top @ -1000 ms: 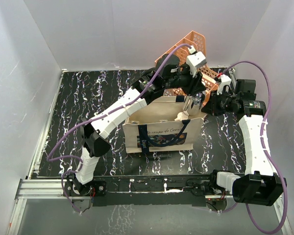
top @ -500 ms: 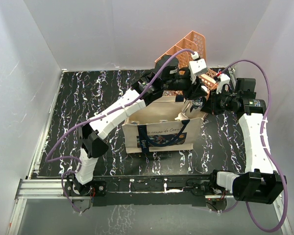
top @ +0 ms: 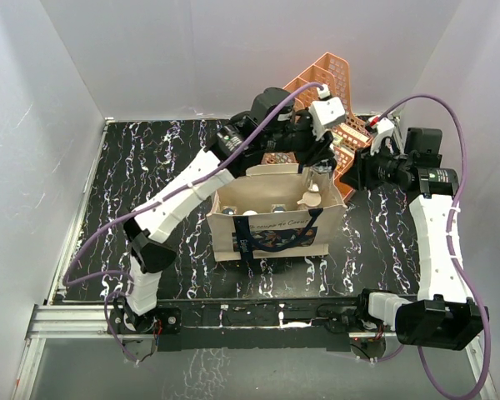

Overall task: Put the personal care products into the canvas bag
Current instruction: Adjust the object.

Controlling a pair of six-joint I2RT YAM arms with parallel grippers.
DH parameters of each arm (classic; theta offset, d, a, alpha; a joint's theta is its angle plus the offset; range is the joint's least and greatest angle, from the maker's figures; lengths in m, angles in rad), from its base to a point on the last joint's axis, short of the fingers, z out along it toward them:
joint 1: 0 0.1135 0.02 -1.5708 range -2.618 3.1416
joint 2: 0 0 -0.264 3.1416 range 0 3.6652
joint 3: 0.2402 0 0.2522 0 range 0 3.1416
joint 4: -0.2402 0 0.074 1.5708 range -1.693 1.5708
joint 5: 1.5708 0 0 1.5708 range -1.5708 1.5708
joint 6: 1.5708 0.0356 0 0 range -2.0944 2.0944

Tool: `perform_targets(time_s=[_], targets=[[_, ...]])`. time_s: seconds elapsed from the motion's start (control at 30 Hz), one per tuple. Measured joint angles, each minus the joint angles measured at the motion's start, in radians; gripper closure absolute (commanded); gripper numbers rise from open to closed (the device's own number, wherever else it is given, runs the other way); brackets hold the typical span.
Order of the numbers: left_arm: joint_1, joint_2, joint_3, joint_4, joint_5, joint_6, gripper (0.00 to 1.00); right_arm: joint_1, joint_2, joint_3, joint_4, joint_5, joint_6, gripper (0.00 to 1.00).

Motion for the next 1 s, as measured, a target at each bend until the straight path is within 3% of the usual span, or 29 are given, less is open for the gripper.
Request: perform_targets(time_s=[0.13,0.3,0.73,0.9,1.0], targets=[[0.0,-0.069,0.003,-0.087,-0.043,0.035,1.0,0.021,0.003,0.022,0.006,-0.007,-0.019,0.43],[0.001,-0.154,0.032,-0.174,-0.06,0.087,1.0,0.078,0.007,0.039,0.01,-0.002,-0.032,0.37],[0.0,-0.359,-0.126,-0.298,-0.107,0.249,1.0,0.1,0.146,0.254,-0.069,0.008,-0.194,0.34],[0.003,-0.358,-0.169,-0.308,-0.116,0.294,1.0,0.108,0.219,0.341,-0.199,-0.035,-0.355,0.33],[0.003,-0.361,-0.195,-0.289,-0.1,0.295,1.0,0.143,0.238,0.357,-0.257,-0.056,-0.467,0.38]])
